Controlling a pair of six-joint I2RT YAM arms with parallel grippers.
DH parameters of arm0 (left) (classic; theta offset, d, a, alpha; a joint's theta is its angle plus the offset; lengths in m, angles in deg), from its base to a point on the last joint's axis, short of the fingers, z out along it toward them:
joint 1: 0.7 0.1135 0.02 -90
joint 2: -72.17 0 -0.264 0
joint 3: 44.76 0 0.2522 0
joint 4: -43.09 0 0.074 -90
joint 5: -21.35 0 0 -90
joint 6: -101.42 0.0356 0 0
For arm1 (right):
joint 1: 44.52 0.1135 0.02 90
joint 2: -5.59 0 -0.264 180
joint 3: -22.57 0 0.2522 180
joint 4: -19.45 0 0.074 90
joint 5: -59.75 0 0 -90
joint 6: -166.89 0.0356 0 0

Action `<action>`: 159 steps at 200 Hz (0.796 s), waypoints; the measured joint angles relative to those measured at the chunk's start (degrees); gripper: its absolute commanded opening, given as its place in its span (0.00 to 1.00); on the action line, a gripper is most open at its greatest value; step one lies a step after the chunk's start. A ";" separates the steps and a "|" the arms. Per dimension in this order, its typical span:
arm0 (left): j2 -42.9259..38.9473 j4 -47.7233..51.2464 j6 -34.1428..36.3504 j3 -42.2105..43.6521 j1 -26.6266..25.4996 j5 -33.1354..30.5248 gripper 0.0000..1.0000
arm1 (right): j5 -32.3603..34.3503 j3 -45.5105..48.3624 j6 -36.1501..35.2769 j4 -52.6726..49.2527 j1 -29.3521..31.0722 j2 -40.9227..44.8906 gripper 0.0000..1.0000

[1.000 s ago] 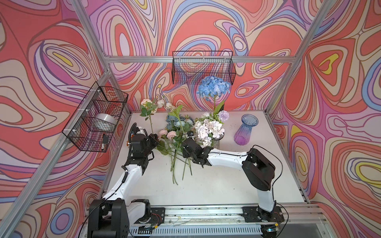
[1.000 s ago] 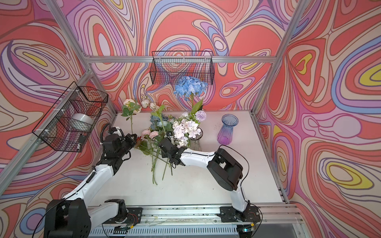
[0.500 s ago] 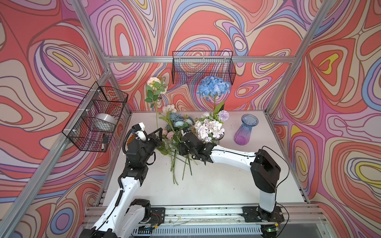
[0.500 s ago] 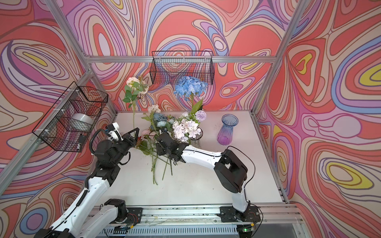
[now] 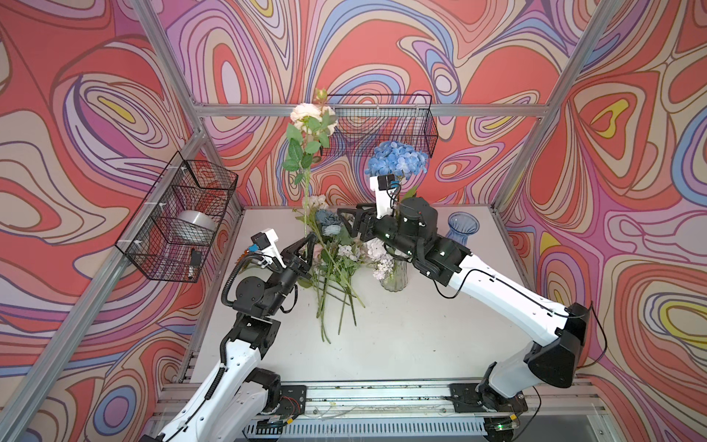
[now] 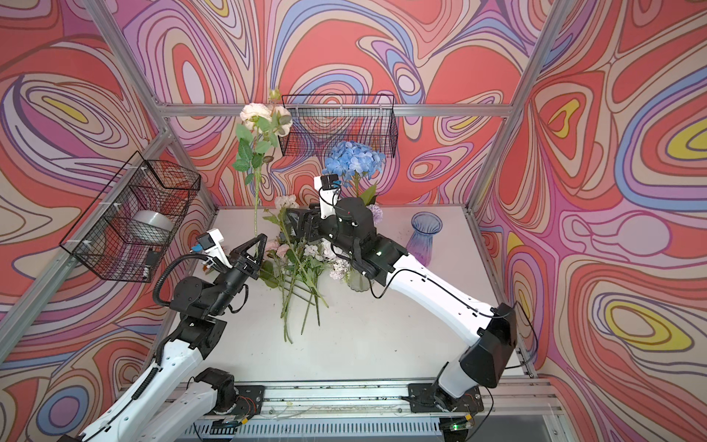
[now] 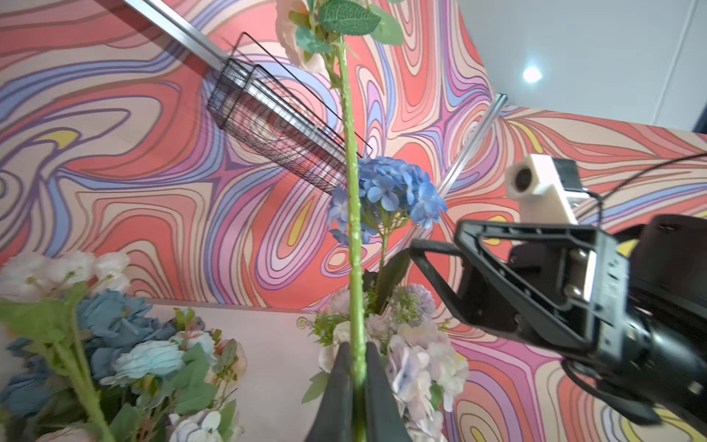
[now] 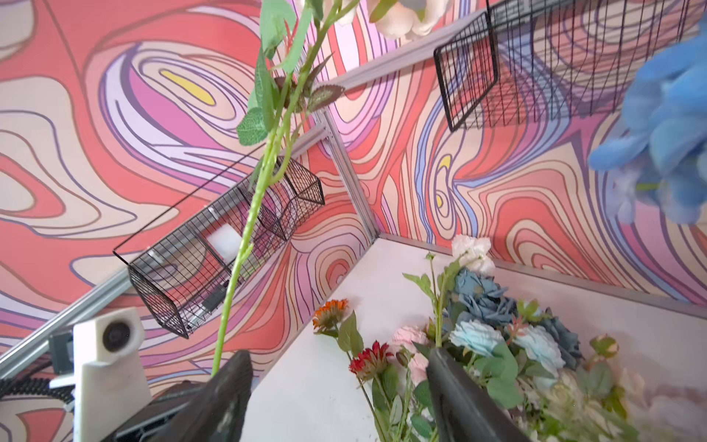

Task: Arrange the flowers into the vase
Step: 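Lift the pink-rose stem with the right gripper and carry it toward the clear vase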

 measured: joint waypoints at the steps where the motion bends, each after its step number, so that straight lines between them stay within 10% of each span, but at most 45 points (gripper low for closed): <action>1: 0.04 -0.11 0.09 0.00 -0.13 0.02 0.00 | -0.20 0.02 0.07 0.07 -0.07 0.00 0.73; 59: 5.70 -4.46 5.18 0.00 -8.94 0.09 0.00 | -11.98 1.40 3.67 3.80 -1.66 -0.39 0.62; 107: 7.82 -5.53 7.91 0.00 -12.07 0.11 0.00 | -16.28 3.15 7.39 6.80 -3.43 -0.68 0.13; 143: 8.22 -4.48 10.12 0.00 -13.14 -0.15 0.00 | -20.22 3.85 10.23 9.25 -3.96 -0.68 0.00; 159: 8.20 -4.44 11.02 -0.07 -13.35 -0.42 0.58 | -21.46 3.91 10.67 9.51 -4.33 -0.68 0.00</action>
